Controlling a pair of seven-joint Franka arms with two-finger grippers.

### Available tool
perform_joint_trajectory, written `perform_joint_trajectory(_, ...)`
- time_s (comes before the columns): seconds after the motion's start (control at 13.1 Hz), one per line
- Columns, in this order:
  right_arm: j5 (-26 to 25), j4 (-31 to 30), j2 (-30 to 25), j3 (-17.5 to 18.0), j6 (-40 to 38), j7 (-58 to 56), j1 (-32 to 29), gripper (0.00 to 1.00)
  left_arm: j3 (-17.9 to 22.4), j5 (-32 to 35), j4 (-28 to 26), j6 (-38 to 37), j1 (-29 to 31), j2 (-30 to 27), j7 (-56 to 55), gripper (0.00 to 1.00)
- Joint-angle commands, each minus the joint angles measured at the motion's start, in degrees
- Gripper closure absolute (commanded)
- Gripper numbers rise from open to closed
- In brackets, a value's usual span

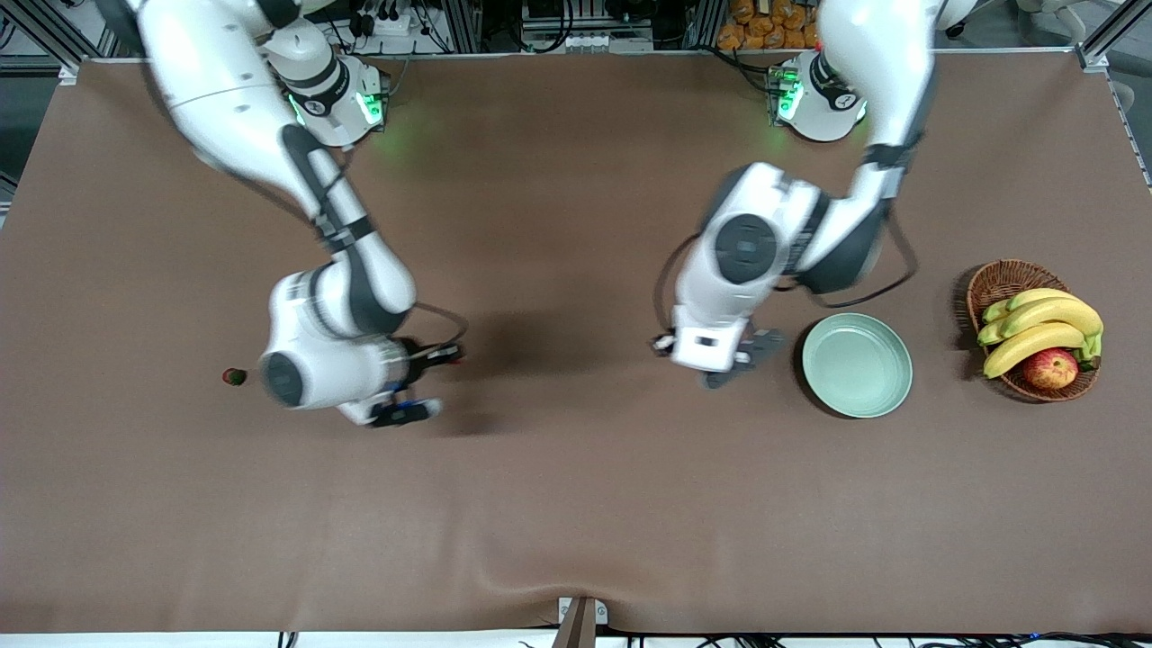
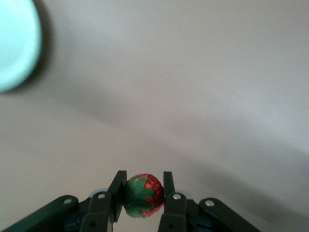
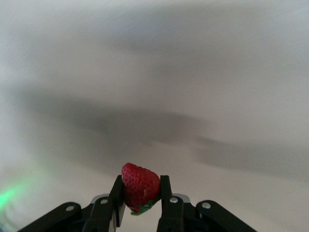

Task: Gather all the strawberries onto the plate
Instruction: 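Drop the strawberry on the plate with the left gripper while the right sets another down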

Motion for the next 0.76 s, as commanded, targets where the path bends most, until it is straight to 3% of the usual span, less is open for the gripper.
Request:
perform_joint_trajectory(0.0,3.44,0.67,0.09,-0.64,1.53,6.37,7.30,0.96,-0.55,6.19,-10.69,0.75,5.49,-5.24,8.21,1.00)
perform_joint_trajectory(0.23,9.85,0.59,1.32,-0.55,10.05,10.00,13.90,0.91,-0.90,12.36,-13.96,2.06,12.34,-4.98,14.97,1.00)
perform_joint_trajectory(0.53,10.39,0.59,4.49,-0.55,14.45,9.91,17.52,0.84,-1.17,12.37,-17.12,7.23,19.64,-4.28,23.85,1.00)
perform_joint_trajectory(0.61,10.31,0.59,5.02,-0.55,15.42,9.91,17.52,0.76,-1.17,12.37,-18.35,9.86,21.14,-3.84,26.49,1.00)
perform_joint_trajectory(0.69,10.13,0.50,5.28,-0.55,15.60,9.91,17.61,0.58,-1.08,12.37,-19.49,12.24,21.85,-3.32,27.64,1.00)
